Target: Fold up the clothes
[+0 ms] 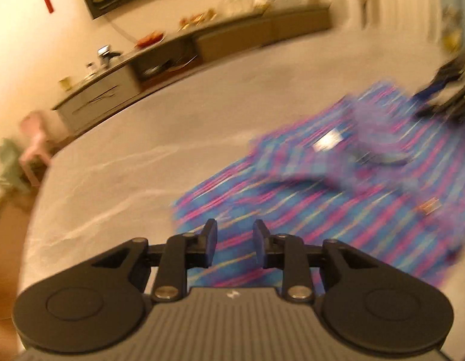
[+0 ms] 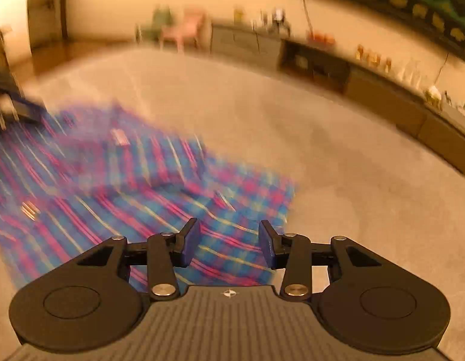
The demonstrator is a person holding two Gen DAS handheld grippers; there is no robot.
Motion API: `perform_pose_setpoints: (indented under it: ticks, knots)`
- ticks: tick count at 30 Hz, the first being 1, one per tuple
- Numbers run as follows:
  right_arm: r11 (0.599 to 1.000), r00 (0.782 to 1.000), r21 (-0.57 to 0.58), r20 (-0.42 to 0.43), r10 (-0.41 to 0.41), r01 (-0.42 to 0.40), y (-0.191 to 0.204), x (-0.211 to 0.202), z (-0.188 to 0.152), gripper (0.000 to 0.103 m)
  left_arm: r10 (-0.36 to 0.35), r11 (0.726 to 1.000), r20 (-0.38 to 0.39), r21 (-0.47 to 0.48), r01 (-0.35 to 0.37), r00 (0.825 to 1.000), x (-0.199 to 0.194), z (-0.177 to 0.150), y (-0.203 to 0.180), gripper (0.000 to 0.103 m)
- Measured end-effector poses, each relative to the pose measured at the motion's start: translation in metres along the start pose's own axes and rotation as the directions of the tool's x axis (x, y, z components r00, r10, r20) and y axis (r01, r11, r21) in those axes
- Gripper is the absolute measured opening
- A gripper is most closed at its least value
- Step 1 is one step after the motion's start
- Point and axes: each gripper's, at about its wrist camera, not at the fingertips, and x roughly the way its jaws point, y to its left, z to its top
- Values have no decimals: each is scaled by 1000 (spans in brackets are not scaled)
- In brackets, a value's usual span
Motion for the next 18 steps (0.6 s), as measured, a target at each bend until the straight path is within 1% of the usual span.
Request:
perform_pose_setpoints:
  ticks: [1,2,3,5,6,8,9,11,12,13,14,15,17,18]
  knots:
    - [1000,1000,25,-22,-12,12,-6,1,1,45,24,1000,-9,-7,-24,1000,0,-1,2,27]
    - [998,998,26,-40,-53,54,-11,-2,2,45,21,1000,6,-14,-21,1000,-8,-3,1,26]
    - [996,995,13,-43,-89,90,-14,-7,-1,46,9,1000,29,-18,-8,1000,-17,-5,-1,25]
    - [990,990,5,-31,-139,139,-19,-19,-8,47,-51,999,62,0,51,997,-34,-12,-12,28]
    - [992,992,5,-2,-124,124,-15,-29,-9,46,-78,997,68,22,77,995,-42,-17,-19,28]
    - [998,996,-12,70,-60,61,-1,-49,-11,46,-133,990,80,66,128,988,-56,-26,-35,28]
    - [999,994,-23,105,-27,29,5,-59,-12,47,-152,986,83,86,145,985,-60,-30,-40,28]
    - [991,988,-87,108,112,-102,26,-67,-13,47,-198,978,74,78,192,977,-56,-35,-37,28]
    - [985,989,-124,77,130,-120,34,-64,-15,47,-210,976,54,63,207,976,-47,-37,-34,28]
    - [980,992,-162,35,121,-114,41,-58,-18,46,-210,977,30,46,208,977,-39,-37,-31,30]
    - [974,994,-199,-7,110,-110,48,-52,-21,46,-215,976,32,31,214,976,-34,-35,-28,33]
    - [976,995,-190,-25,99,-102,44,-47,-19,50,-222,975,38,21,222,974,-28,-29,-26,33]
    - [988,996,-131,-42,75,-80,25,-38,-13,51,-236,972,43,4,236,971,-12,-15,-22,33]
    - [992,999,-118,-41,31,-36,16,-31,-9,51,-226,974,52,23,225,973,-2,-5,-25,33]
